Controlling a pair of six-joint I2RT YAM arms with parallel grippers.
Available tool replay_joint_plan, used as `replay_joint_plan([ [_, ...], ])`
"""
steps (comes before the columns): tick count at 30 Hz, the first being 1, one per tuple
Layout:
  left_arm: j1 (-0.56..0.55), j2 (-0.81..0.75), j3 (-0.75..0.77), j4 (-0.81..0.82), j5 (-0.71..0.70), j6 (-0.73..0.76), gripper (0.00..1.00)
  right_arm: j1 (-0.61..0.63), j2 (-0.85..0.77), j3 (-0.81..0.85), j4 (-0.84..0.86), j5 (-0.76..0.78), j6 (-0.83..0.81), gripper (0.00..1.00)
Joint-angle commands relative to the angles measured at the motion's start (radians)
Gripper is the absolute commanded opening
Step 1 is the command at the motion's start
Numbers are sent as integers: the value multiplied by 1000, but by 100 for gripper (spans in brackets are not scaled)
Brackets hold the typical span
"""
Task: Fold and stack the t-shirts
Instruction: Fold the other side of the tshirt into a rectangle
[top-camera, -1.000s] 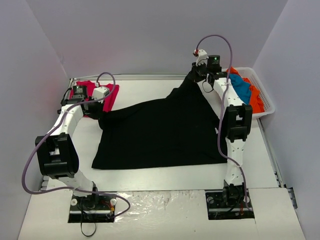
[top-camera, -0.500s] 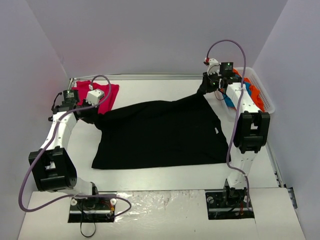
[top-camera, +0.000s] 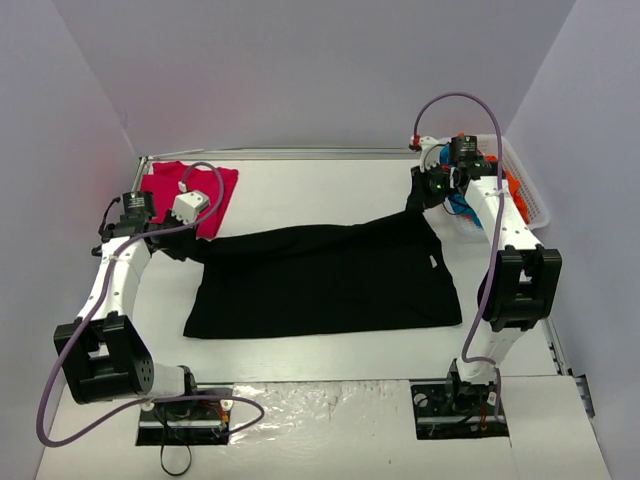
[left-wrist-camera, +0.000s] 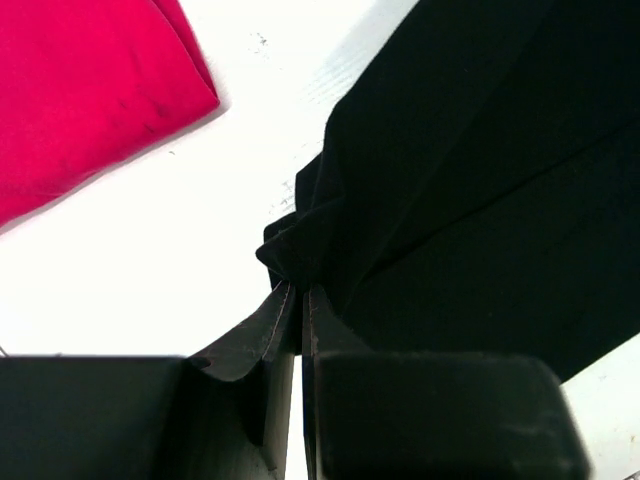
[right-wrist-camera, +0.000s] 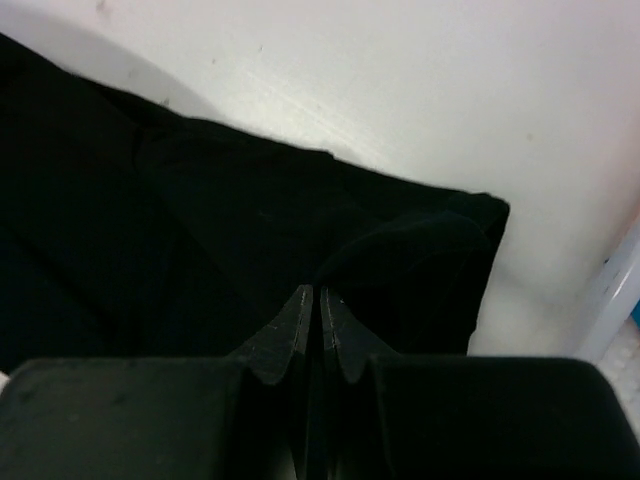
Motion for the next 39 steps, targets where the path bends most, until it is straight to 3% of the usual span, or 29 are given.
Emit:
replay_joint_plan([
  [1, 17, -56, -9, -49, 39, 51, 2, -14, -74, -44, -87, 9, -61, 0],
  [19, 19, -152, -134, -136, 79, 168, 2, -44, -229, -217, -176, 83, -136, 0],
  [39, 19, -189, -212, -204, 60, 287, 2, -66, -281, -347, -207, 98, -193, 0],
])
